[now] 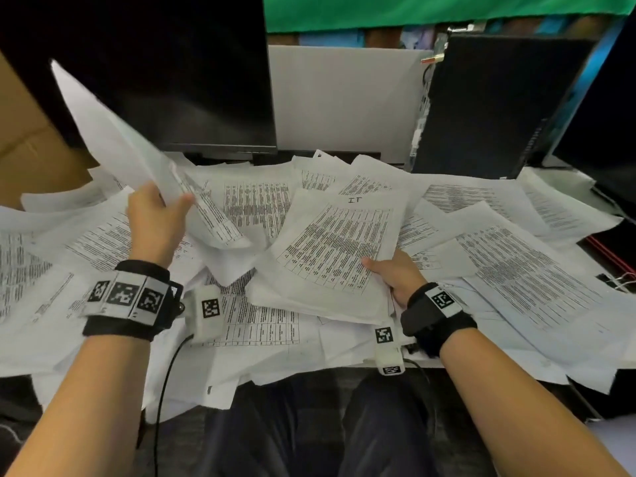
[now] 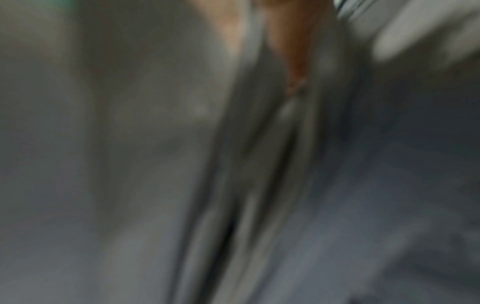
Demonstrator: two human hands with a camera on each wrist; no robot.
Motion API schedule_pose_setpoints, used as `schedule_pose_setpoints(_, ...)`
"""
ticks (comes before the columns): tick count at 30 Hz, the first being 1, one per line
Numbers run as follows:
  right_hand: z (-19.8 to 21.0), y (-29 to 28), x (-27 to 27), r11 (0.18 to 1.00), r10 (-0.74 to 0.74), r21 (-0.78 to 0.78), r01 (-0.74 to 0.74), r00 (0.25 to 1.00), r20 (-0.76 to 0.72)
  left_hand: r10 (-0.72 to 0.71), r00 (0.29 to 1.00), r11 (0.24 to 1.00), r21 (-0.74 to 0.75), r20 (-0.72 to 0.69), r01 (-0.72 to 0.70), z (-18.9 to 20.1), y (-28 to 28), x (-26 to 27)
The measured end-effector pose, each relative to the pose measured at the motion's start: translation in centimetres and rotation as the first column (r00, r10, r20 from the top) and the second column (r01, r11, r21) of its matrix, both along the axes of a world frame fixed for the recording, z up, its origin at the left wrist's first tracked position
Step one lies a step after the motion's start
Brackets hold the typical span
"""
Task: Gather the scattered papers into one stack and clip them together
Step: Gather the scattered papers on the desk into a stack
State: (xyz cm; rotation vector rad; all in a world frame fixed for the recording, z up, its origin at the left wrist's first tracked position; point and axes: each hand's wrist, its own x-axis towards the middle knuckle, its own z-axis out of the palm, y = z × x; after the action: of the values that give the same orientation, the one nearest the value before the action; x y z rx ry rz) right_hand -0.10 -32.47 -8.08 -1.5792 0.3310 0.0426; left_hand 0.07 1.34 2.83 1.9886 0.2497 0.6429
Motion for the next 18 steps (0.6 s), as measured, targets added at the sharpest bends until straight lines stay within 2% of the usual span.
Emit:
schedule_pose_setpoints(1, -0.2, 0.0, 0.1, 1.0, 0.0, -0.012, 0.0, 1.0, 0.005, -0.088, 0.991, 0.993, 0.083, 0.1, 0.08, 2.2, -1.0, -0.8)
schedule_pose_setpoints(3, 0.0, 0.2, -0.1, 0.999, 0.015, -0.039, -0.014, 1.0, 0.022, -0.281, 0.931, 0.959, 0.108, 0.234, 0.262, 5.4, -2.6, -1.6)
schedule_pose_setpoints(5, 0.2, 0.5, -0.3, 0.999, 0.019, -0.041, -0.018, 0.999, 0.032, -0.422, 0.831, 0.893, 0.01, 0.362, 0.45, 8.0, -3.8, -1.7)
schedule_pose_setpoints(7, 0.1, 0.5, -0.4, 0.999, 0.016, -0.043, -0.014, 0.999, 0.031, -0.521, 0.721, 0.778, -0.092, 0.458, 0.621, 9.3, -4.5, -1.1)
schedule_pose_setpoints(8, -0.1, 0.5, -0.3, 0.999, 0.008, -0.047, -0.007, 0.999, 0.034, -0.534, 0.727, 0.771, -0.104, 0.431, 0.628, 9.4, -4.8, -0.6)
schedule_pose_setpoints(9, -0.1, 0.5, -0.2, 0.997, 0.0, -0.074, 0.002, 1.0, 0.029, -0.524, 0.773, 0.805, -0.088, 0.359, 0.586, 9.2, -5.4, 0.1)
schedule_pose_setpoints(11, 0.1, 0.4, -0.2, 0.987, -0.004, -0.159, 0.007, 1.0, 0.022, -0.459, 0.878, 0.887, 0.01, 0.134, 0.462, 7.4, -6.8, 1.8)
schedule_pose_setpoints(12, 0.2, 0.4, -0.3, 0.985, 0.006, -0.172, -0.002, 1.0, 0.024, -0.425, 0.905, 0.904, 0.06, 0.03, 0.423, 6.0, -7.5, 2.6)
schedule_pose_setpoints(14, 0.7, 0.5, -0.7, 0.989, 0.012, -0.146, -0.012, 1.0, 0.003, -0.436, 0.888, 0.89, 0.073, -0.15, 0.449, 2.8, -8.5, 4.2)
schedule_pose_setpoints(16, 0.7, 0.5, -0.7, 0.994, -0.004, -0.105, 0.004, 1.0, 0.003, -0.467, 0.82, 0.86, 0.047, -0.332, 0.509, 0.1, -9.0, 5.3)
schedule_pose_setpoints(18, 1.3, 0.4, -1.2, 1.0, -0.02, -0.018, 0.02, 1.0, -0.007, -0.439, 0.765, 0.844, 0.075, -0.471, 0.531, -1.8, -9.0, 5.9)
